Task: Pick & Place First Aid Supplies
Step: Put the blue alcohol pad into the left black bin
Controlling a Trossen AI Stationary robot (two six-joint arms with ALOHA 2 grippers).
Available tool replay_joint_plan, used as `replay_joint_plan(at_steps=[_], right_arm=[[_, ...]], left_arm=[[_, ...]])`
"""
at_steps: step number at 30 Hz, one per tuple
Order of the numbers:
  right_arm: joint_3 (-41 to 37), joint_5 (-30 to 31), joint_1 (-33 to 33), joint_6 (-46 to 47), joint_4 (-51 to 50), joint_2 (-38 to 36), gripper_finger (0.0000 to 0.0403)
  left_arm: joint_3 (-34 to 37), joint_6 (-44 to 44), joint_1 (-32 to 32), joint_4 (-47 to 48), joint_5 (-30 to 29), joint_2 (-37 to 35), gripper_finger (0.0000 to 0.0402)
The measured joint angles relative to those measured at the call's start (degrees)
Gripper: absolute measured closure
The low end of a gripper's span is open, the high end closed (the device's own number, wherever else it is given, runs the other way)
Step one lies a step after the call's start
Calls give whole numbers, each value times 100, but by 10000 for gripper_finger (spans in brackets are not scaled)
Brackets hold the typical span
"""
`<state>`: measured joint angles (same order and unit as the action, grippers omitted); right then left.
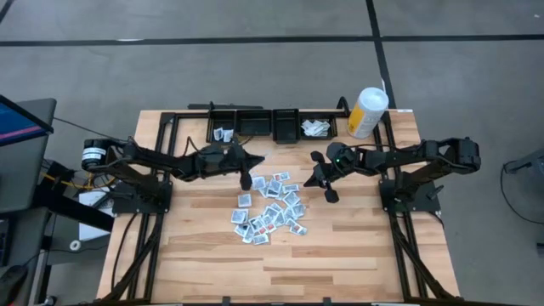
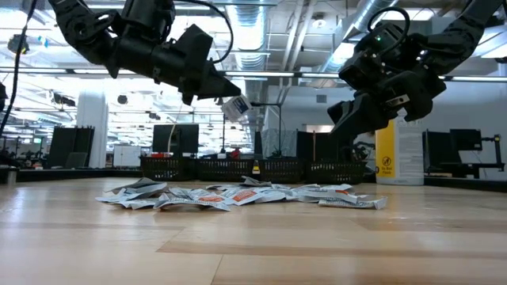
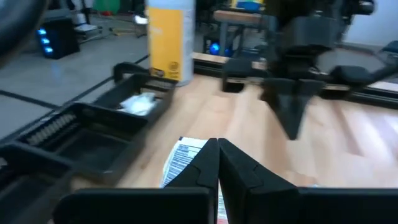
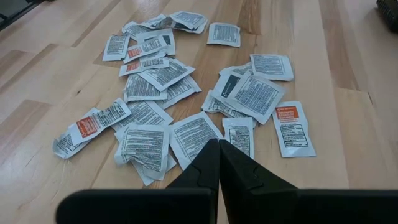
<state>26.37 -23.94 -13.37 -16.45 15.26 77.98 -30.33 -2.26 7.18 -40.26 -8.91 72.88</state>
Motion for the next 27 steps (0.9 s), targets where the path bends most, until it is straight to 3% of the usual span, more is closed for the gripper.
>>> replay_joint_plan(at_steps=[7,15,20,27], right_arm=[[0,0,18,0,-21,-1,403],[0,0,16,1,-21,-1,403],[1,0,16,0,-21,-1,403],[0,0,16,0,-3,-1,403]], left_arm=[[53,74,744,852,-7,-788,397],[751,48,1892,937,-7,-1633,396],[1223,-214,2715,936,14,-1628,395],[1452,-396,3324,866,808,-1620,396]])
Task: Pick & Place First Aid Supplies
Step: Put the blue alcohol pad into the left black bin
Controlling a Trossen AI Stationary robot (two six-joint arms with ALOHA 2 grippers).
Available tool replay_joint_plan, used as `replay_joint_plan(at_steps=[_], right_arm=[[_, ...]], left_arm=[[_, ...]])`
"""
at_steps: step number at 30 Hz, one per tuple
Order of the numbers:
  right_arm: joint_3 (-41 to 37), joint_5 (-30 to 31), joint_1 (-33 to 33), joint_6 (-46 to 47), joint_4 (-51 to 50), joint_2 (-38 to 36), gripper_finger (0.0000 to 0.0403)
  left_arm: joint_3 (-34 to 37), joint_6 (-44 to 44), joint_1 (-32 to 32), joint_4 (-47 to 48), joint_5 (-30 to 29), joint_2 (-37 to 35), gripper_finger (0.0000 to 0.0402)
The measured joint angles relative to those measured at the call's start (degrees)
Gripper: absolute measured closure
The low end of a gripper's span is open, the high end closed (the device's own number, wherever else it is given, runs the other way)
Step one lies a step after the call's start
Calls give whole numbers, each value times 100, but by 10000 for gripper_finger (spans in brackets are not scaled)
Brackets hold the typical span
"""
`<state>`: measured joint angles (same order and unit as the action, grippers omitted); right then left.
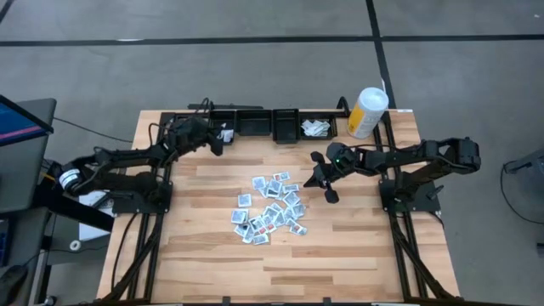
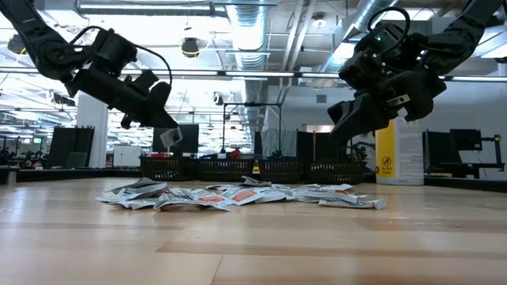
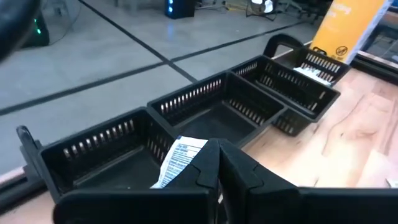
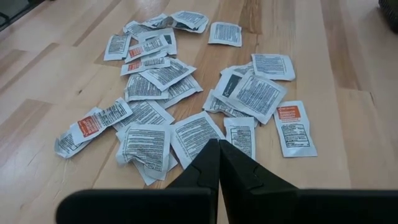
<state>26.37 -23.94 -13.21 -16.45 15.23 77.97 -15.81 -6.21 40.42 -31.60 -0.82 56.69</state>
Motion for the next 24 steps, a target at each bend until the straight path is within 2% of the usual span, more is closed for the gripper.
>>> replay_joint_plan(at_steps=[24], right_arm=[[2,0,0,0,8,0,403]], left_arm=[[63,-11,15,-231,90,4,389]])
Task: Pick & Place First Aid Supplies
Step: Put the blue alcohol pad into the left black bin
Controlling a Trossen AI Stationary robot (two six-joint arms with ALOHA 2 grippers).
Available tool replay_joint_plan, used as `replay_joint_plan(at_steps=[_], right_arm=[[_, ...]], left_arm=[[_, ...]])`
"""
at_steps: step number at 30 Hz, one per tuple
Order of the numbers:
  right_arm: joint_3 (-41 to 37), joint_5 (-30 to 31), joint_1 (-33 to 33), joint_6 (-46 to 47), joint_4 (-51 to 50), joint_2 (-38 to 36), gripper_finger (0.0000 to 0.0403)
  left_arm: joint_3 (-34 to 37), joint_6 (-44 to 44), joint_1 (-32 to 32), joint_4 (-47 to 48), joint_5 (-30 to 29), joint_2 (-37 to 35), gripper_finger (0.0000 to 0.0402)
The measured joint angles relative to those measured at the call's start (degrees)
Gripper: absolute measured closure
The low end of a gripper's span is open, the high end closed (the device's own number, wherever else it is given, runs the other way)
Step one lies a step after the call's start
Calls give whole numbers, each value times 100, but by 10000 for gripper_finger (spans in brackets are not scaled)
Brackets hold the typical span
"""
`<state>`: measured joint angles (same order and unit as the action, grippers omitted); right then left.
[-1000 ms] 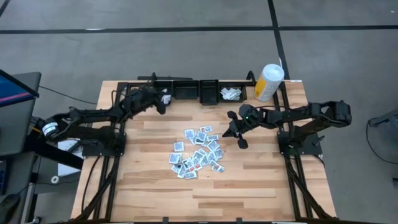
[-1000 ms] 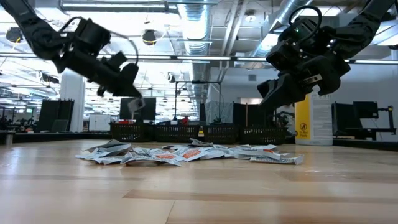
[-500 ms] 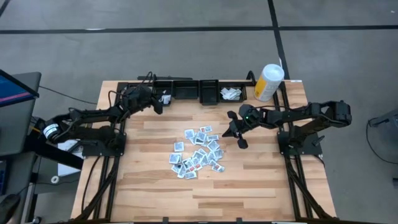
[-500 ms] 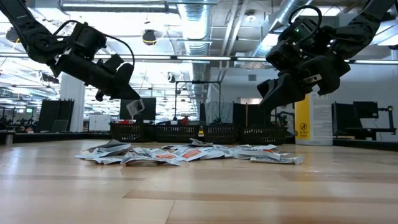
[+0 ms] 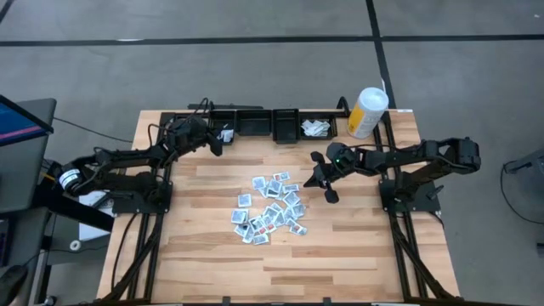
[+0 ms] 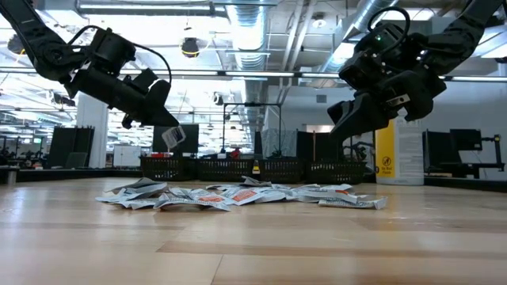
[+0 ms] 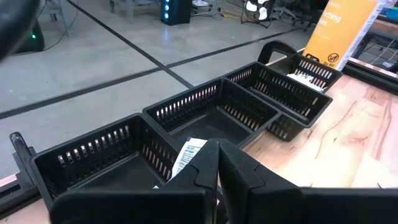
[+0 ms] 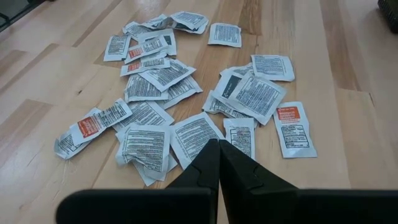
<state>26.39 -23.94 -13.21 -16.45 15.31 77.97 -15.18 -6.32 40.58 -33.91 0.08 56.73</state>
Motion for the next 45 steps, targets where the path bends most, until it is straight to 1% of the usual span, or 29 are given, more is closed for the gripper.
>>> replay_joint_plan(at_steps=[11,14,20,23,27,32,35,40,45], right_arm=[[-2,0,0,0,0,0,403],[-2,0,0,0,0,0,403],[-1,0,0,0,1,0,403],[-1,0,0,0,0,0,403],[-1,0,-2,0,1,0,403],[-2,0,-2,0,1,0,403],[-2,0,0,0,0,0,403],[-2,0,-1,0,11,0,403],[0,0,0,0,32,0,403]], left_arm=[[0,-32,0,0,-7,0,386],[-2,-60,0,0,-7,0,368],[-2,-61,0,2,-19,0,316],[-2,-59,0,5,-24,0,300],[-4,-59,0,48,-22,2,291],[-7,-59,-5,48,-16,2,289],[-7,-62,-44,55,101,2,289],[-7,44,-451,57,302,2,289],[-9,467,-1278,43,361,138,289]])
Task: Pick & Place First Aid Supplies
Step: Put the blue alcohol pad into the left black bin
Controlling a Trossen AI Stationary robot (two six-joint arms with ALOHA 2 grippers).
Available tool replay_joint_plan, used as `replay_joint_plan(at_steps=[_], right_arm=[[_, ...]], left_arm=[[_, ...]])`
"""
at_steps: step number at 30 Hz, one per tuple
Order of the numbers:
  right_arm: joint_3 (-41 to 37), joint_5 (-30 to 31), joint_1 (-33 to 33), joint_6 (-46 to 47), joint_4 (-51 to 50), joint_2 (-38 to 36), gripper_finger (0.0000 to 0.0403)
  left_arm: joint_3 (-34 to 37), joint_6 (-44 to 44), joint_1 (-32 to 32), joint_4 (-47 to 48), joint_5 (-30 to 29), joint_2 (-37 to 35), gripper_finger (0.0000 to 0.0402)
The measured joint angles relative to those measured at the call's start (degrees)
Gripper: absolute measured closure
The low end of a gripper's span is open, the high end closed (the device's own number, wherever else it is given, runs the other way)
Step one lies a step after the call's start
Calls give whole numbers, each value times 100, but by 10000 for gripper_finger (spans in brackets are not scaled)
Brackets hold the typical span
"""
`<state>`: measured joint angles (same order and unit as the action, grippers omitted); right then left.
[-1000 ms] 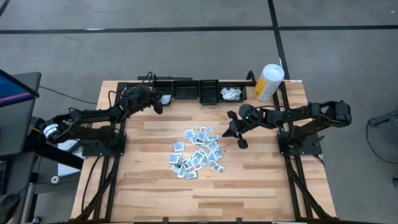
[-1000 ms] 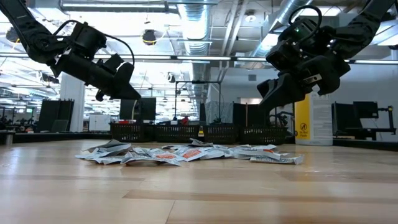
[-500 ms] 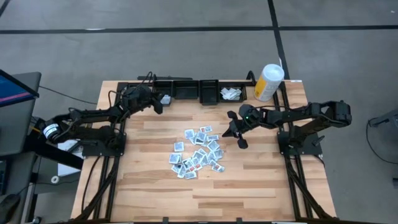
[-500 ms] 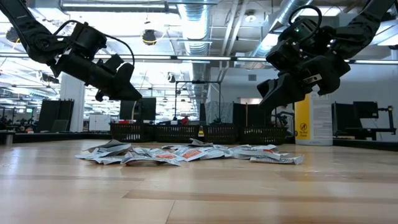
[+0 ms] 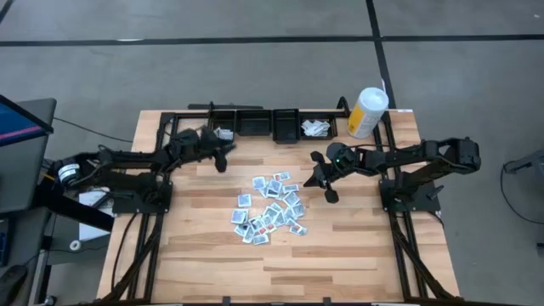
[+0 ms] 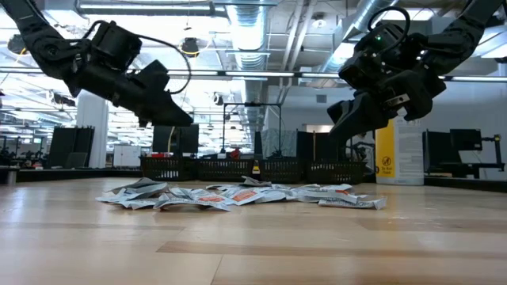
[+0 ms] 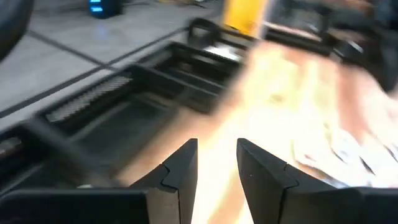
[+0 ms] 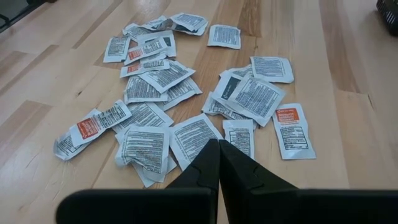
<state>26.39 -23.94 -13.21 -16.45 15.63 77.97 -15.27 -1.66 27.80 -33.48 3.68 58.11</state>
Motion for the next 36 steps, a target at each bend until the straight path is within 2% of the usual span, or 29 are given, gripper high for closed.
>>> replay_joint_plan(at_steps=[4,9,13,19,28,36], right_arm=[[-2,0,-2,0,0,0,403],[-2,0,-2,0,-1,0,403],[0,0,-2,0,-3,0,403],[-2,0,-2,0,-3,0,403],[-2,0,-2,0,-10,0,403],[-2,0,-2,0,-12,0,403]], left_arm=[[0,432,-763,-135,2,455,289],[0,870,-1637,-618,5,1379,289],[0,1075,-2078,-1229,7,2136,289],[-43,1085,-2200,-2089,-57,2997,289],[-532,1213,-2293,-2178,-63,3701,289],[-667,1382,-2329,-2262,-63,4037,289]])
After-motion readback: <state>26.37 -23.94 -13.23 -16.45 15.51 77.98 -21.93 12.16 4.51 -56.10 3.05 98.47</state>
